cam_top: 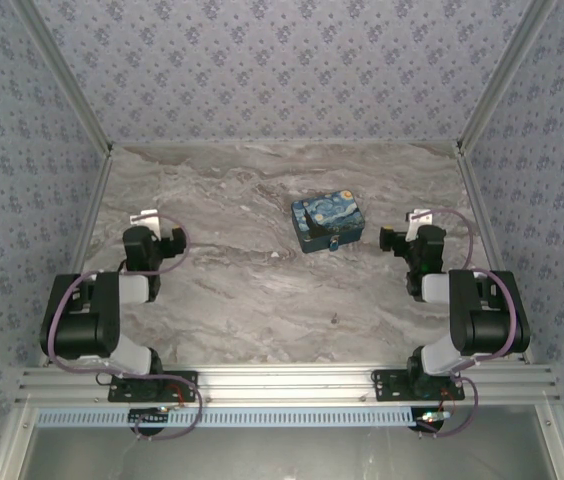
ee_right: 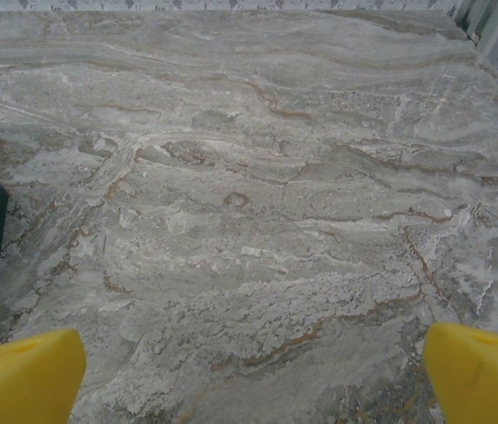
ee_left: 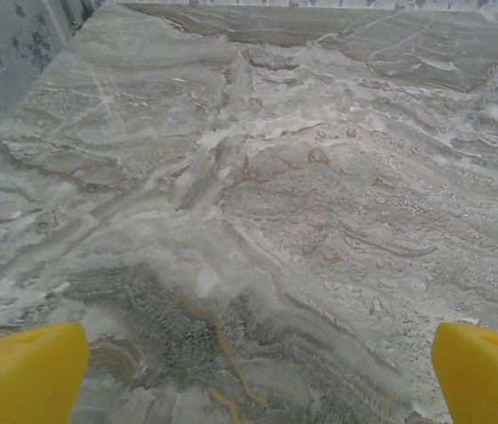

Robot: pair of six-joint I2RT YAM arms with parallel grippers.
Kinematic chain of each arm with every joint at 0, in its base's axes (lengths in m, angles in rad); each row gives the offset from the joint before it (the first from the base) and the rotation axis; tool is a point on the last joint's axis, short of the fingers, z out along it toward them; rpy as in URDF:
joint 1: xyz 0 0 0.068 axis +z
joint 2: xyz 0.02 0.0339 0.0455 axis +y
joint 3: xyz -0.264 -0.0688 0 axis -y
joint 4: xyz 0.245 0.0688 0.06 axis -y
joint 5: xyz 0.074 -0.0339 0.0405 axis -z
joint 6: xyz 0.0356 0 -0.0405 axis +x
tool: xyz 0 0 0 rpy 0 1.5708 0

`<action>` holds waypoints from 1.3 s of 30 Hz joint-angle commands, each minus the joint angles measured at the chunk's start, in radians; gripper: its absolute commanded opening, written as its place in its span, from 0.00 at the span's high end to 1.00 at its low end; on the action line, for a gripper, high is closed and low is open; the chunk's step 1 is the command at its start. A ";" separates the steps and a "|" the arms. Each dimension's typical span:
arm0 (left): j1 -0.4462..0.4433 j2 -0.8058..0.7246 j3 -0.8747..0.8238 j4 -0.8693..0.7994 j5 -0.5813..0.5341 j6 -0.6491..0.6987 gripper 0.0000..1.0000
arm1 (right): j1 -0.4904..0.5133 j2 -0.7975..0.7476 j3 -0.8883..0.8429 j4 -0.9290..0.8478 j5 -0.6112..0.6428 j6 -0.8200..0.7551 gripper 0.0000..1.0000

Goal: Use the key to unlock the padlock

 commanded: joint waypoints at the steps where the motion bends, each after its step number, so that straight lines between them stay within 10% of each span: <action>1: 0.007 -0.129 0.019 -0.081 -0.027 -0.018 0.00 | -0.027 -0.070 0.089 -0.188 -0.041 0.037 0.00; 14: -0.031 -0.506 0.161 -0.692 0.213 -0.433 0.00 | 0.218 -0.484 0.308 -0.982 -0.048 0.281 0.05; 22: -0.313 -0.634 0.058 -0.756 0.282 -0.586 0.00 | 0.566 -0.629 0.335 -1.458 -0.039 0.676 0.23; 28: -0.506 -0.613 -0.050 -0.580 0.239 -0.714 0.01 | 0.779 -0.574 0.255 -1.476 -0.026 0.767 0.30; 39: -0.590 -0.461 -0.007 -0.526 0.252 -0.688 0.01 | 0.845 -0.293 0.284 -1.401 -0.040 0.683 0.47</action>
